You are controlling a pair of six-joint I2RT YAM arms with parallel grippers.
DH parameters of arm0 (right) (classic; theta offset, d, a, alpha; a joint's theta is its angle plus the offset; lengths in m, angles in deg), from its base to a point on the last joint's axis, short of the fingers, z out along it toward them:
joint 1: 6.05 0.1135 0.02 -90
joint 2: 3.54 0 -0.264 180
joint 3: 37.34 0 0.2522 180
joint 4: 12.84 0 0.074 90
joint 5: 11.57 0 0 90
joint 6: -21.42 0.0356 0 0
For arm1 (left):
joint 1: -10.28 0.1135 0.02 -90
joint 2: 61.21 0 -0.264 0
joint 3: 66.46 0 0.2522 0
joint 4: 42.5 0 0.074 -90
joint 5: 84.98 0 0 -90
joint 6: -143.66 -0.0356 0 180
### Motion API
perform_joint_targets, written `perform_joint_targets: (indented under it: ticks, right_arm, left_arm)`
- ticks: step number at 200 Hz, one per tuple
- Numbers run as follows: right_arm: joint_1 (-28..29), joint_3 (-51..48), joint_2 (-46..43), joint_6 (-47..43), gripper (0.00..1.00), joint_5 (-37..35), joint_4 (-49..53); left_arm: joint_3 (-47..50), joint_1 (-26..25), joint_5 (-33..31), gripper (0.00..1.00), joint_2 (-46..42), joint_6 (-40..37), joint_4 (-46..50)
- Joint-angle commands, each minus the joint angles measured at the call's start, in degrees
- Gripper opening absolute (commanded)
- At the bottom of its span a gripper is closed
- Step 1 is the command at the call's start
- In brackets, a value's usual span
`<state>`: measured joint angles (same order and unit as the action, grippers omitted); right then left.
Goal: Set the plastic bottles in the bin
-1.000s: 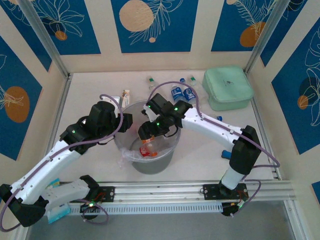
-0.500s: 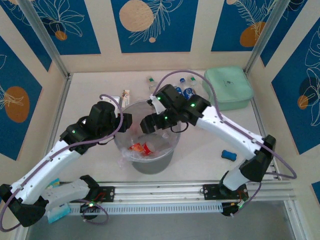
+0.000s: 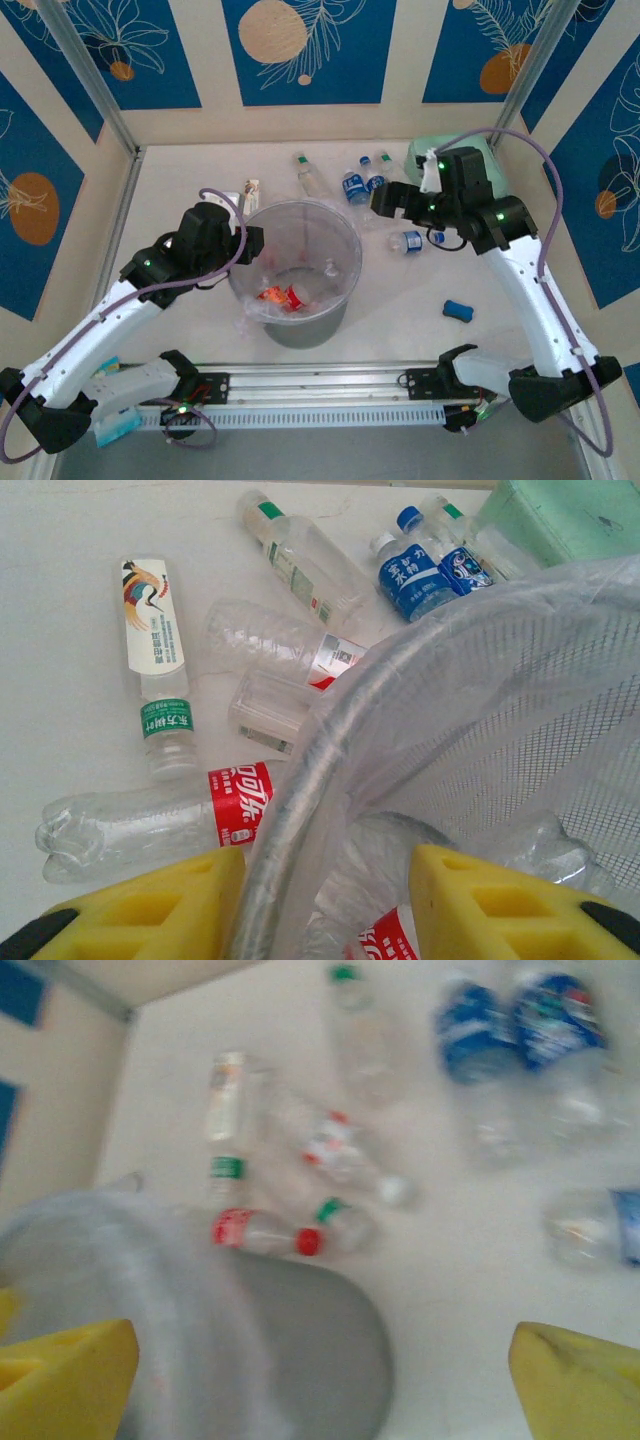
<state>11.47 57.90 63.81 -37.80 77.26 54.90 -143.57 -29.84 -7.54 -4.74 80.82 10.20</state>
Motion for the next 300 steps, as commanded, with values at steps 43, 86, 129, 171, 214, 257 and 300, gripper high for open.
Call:
perform_joint_targets:
  ticks: [43, 86, 129, 171, 214, 257, 300]
  right_arm:
    - [-13.4, -14.3, 11.9, 23.7, 0.99, -9.6, -7.4]
    - [-15.9, -17.3, 22.5, 30.2, 0.99, -6.2, -15.7]
    - [-15.7, -18.7, 29.3, 34.5, 0.98, -3.9, -20.0]
    - [-15.6, -20.5, 31.8, 36.4, 0.92, -2.2, -23.0]
    - [-16.1, -20.7, 33.1, 36.1, 0.84, -1.6, -24.5]
    - [-16.0, -22.8, 30.3, 35.7, 0.74, -2.1, -24.7]
    - [-16.5, -22.4, 26.8, 32.9, 0.62, -4.8, -21.2]
  left_arm:
    - [0.0, 0.1, 2.1, 0.45, 2.9, 0.8, 2.3]
    - [0.1, 0.0, 2.5, 0.45, 2.7, 1.0, 1.9]
    - [0.6, 0.0, 1.9, 0.45, 1.9, 1.3, 2.2]
    - [0.1, 0.0, 1.9, 0.45, 2.2, 1.4, 2.4]
    - [-0.3, 0.0, 2.0, 0.44, 2.0, 1.5, 1.8]
    - [-0.4, 0.0, 2.0, 0.44, 0.8, 1.7, 3.0]
    - [0.3, 0.0, 4.1, 0.43, 1.5, 2.4, 0.0]
